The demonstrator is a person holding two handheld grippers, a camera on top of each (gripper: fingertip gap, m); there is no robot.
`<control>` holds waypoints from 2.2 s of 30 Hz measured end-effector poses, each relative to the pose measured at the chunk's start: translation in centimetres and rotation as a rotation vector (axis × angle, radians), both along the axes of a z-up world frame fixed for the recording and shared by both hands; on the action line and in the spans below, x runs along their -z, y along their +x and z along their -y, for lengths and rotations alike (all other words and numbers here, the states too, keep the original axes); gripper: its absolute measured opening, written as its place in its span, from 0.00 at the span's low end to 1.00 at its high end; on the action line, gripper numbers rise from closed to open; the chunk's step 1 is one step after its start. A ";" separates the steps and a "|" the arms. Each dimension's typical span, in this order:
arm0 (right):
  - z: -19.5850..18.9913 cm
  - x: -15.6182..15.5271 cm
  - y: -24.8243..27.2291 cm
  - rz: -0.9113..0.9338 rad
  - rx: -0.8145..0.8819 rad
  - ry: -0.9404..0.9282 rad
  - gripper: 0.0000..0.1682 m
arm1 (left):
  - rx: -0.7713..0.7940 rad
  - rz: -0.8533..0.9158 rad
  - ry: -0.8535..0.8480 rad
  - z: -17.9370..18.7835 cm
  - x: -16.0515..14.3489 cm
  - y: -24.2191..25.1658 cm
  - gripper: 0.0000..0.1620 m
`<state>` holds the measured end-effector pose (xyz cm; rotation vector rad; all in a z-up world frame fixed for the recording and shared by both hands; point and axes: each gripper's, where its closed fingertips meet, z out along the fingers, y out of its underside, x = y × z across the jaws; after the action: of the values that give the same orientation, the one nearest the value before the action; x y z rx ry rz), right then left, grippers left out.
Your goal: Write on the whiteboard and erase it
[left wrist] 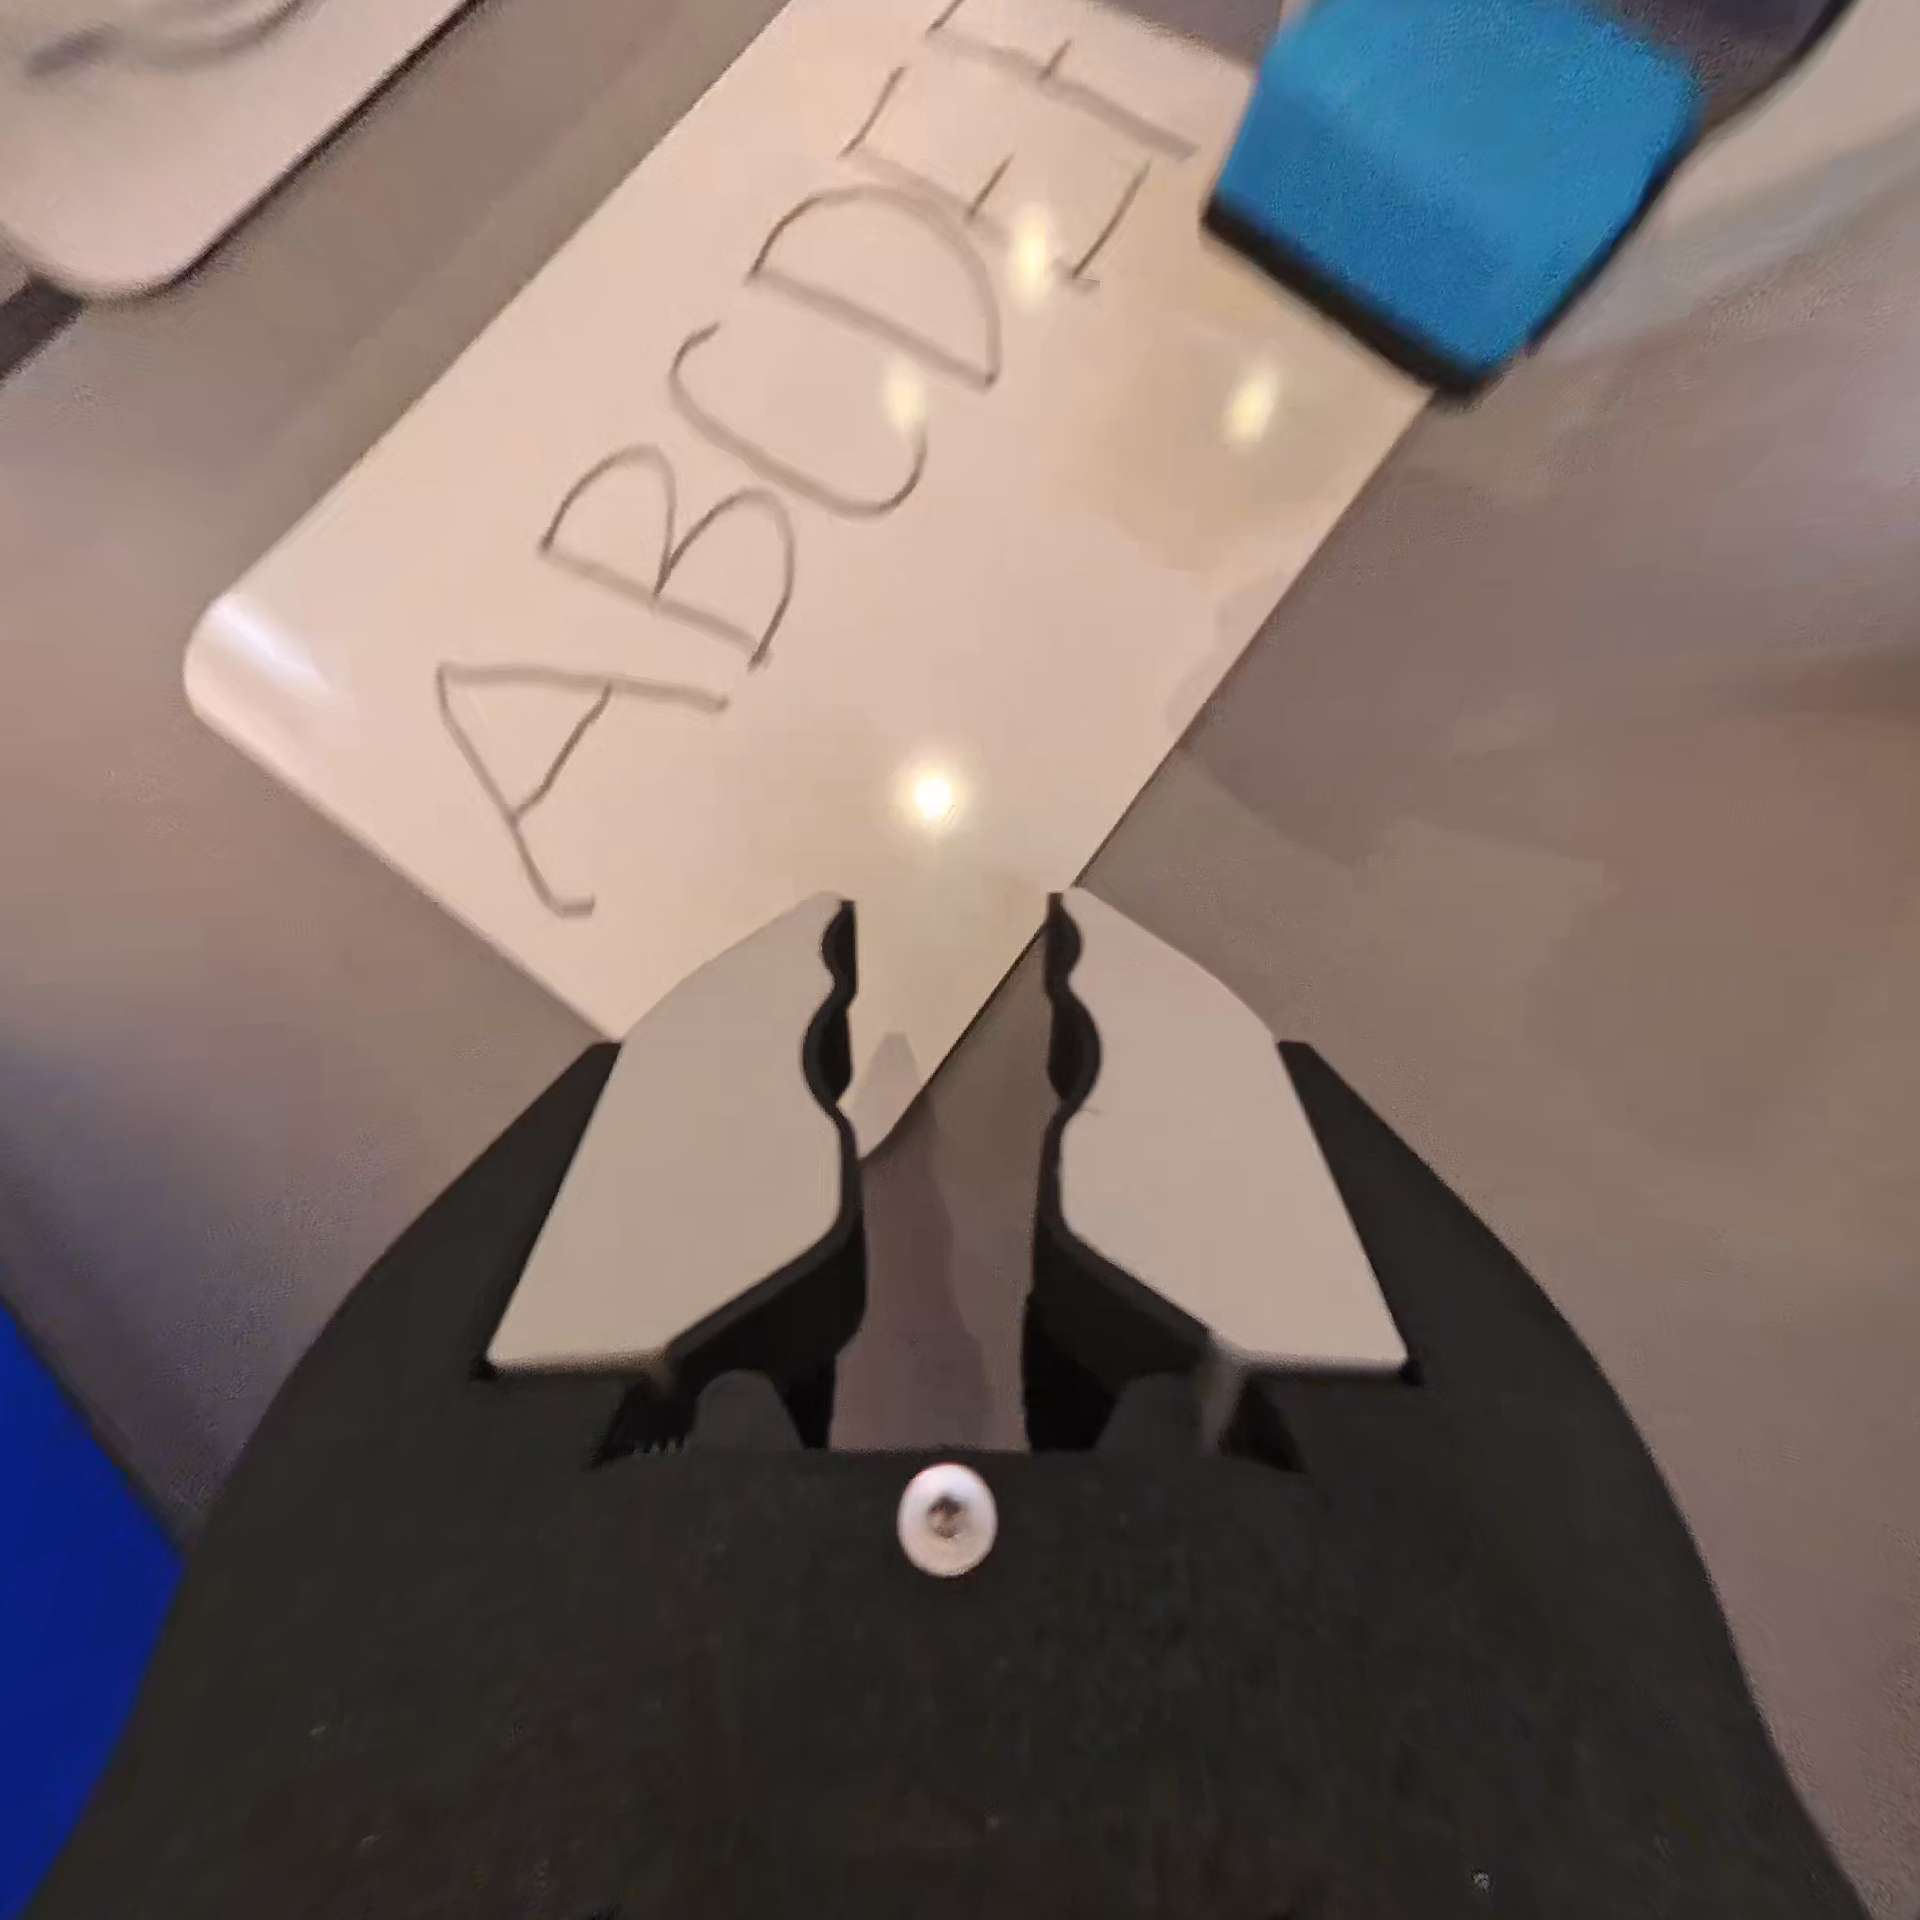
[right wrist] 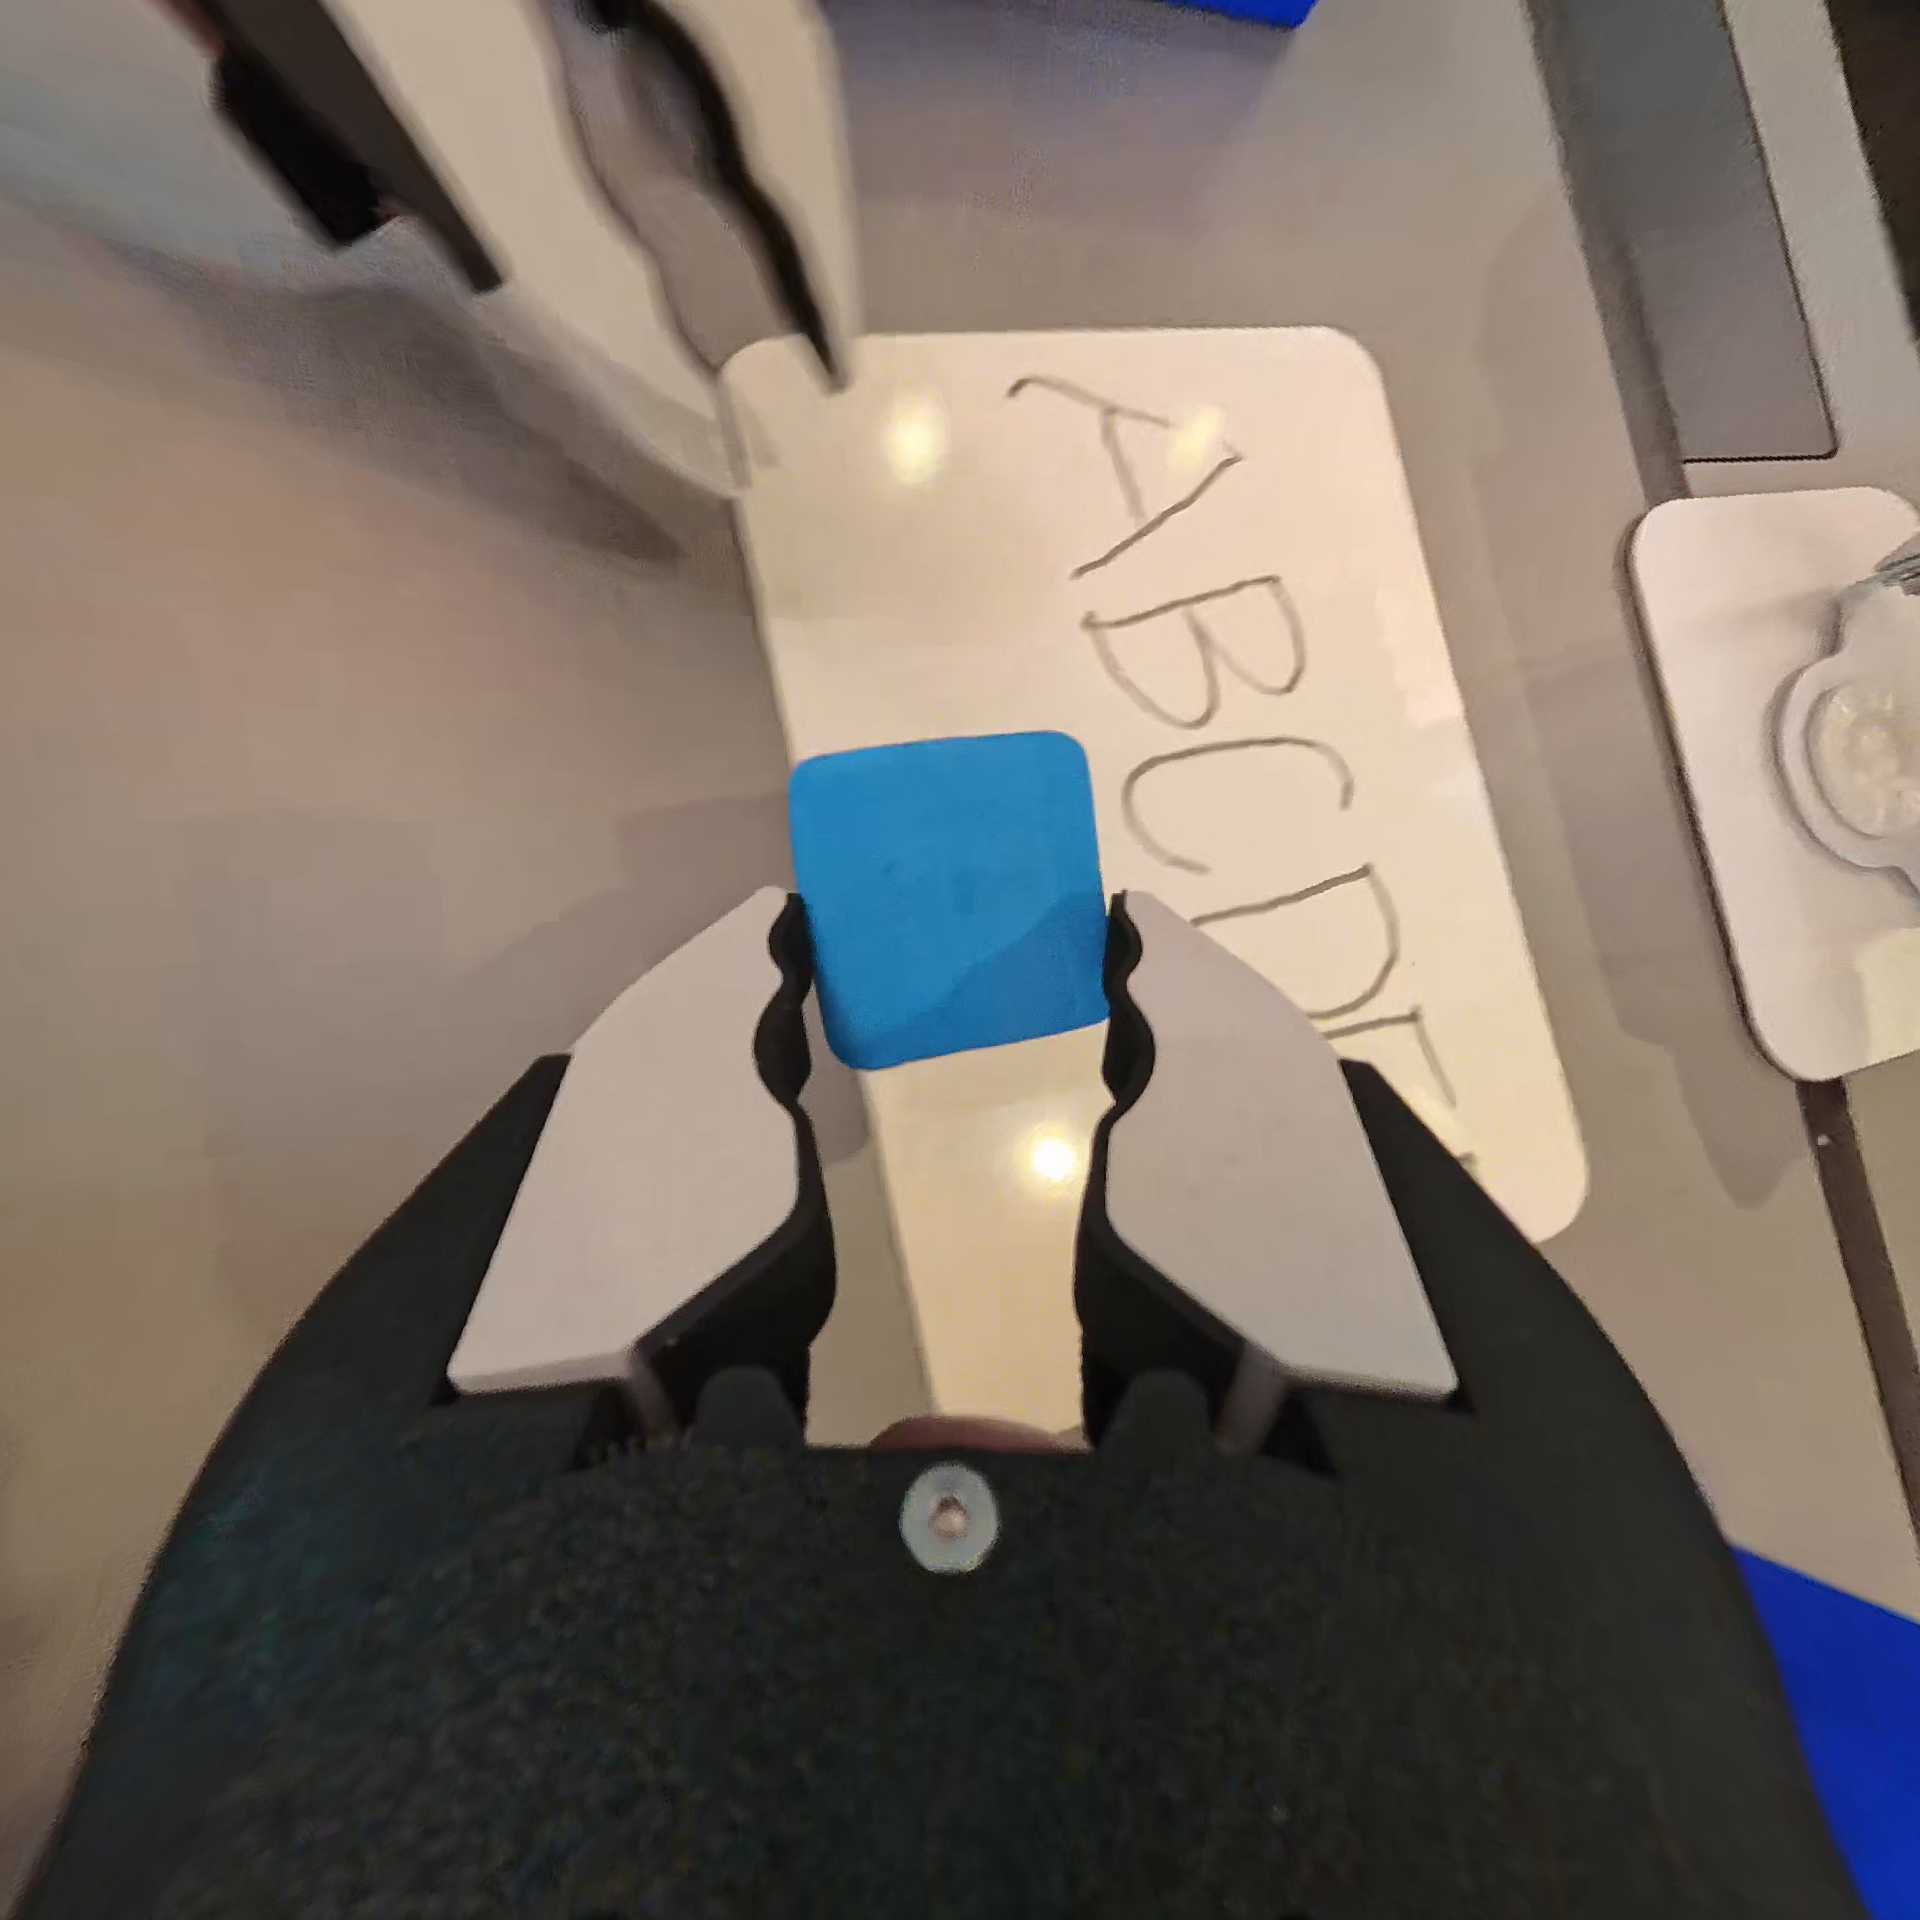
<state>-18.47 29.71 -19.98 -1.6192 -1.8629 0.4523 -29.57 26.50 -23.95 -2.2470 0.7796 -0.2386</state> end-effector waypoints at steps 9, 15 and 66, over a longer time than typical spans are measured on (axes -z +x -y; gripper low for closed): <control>-6.8 1.4 -9.8 0.108 -0.034 -0.110 0.32 | -0.236 0.065 -0.071 -1.1 1.9 -3.5 0.01; -8.4 3.5 -13.8 0.191 -0.040 -0.090 0.32 | -0.273 -0.012 -0.149 -1.0 3.9 -4.4 0.00; -7.0 6.2 -18.6 0.327 -0.167 -0.127 0.00 | -0.339 0.157 -0.195 -1.0 3.9 -5.3 0.00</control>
<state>-37.04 36.68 -26.19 -1.7089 -2.2643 0.4014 -34.84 27.48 -27.85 -2.4644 0.2957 -0.3338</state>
